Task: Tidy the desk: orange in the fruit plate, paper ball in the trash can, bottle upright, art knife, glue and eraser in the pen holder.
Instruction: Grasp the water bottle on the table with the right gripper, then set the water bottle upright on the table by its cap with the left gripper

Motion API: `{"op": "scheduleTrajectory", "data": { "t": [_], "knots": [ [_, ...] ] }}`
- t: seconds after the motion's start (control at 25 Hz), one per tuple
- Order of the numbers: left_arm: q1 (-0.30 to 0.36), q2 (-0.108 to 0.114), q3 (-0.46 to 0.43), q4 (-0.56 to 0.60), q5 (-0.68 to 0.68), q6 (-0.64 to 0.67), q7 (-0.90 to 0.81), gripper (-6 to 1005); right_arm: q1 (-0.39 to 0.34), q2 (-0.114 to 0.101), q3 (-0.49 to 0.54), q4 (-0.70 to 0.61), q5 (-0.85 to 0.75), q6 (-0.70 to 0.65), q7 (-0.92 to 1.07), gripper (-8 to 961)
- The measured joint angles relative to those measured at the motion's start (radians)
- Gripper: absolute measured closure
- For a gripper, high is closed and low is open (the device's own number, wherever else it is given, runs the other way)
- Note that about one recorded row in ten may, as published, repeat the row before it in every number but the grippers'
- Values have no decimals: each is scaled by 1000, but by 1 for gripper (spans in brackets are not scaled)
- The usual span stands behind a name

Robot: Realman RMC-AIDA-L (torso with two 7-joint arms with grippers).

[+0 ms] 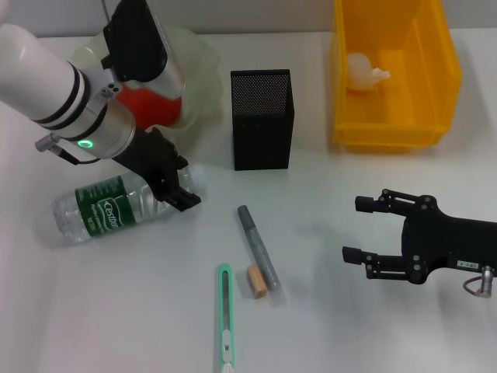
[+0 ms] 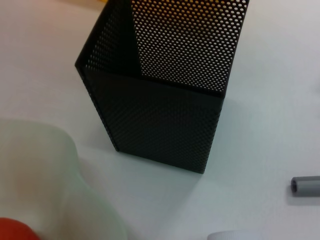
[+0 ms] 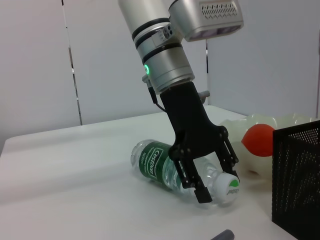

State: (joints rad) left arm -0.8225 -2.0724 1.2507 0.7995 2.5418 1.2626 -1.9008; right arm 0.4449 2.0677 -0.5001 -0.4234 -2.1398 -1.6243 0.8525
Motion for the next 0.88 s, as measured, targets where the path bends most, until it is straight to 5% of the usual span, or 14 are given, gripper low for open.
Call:
{"op": "scheduleTrajectory", "data": {
  "t": [0.2, 0.4, 0.6, 0.88],
  "knots": [
    [2, -1, 39, -1, -1, -19, 2, 302, 1, -1, 0, 0, 0, 0, 0, 153],
    [3, -1, 47, 7, -6, -17, 2, 496, 0, -1, 0, 0, 0, 0, 0, 153],
    [23, -1, 40, 48, -52, 10, 14, 559, -2, -1, 0, 0, 1, 0, -1, 152],
    [81, 6, -6, 155, -160, 88, 64, 559, -2, 2, -4, 0, 2, 0, -1, 152]
  ]
}}
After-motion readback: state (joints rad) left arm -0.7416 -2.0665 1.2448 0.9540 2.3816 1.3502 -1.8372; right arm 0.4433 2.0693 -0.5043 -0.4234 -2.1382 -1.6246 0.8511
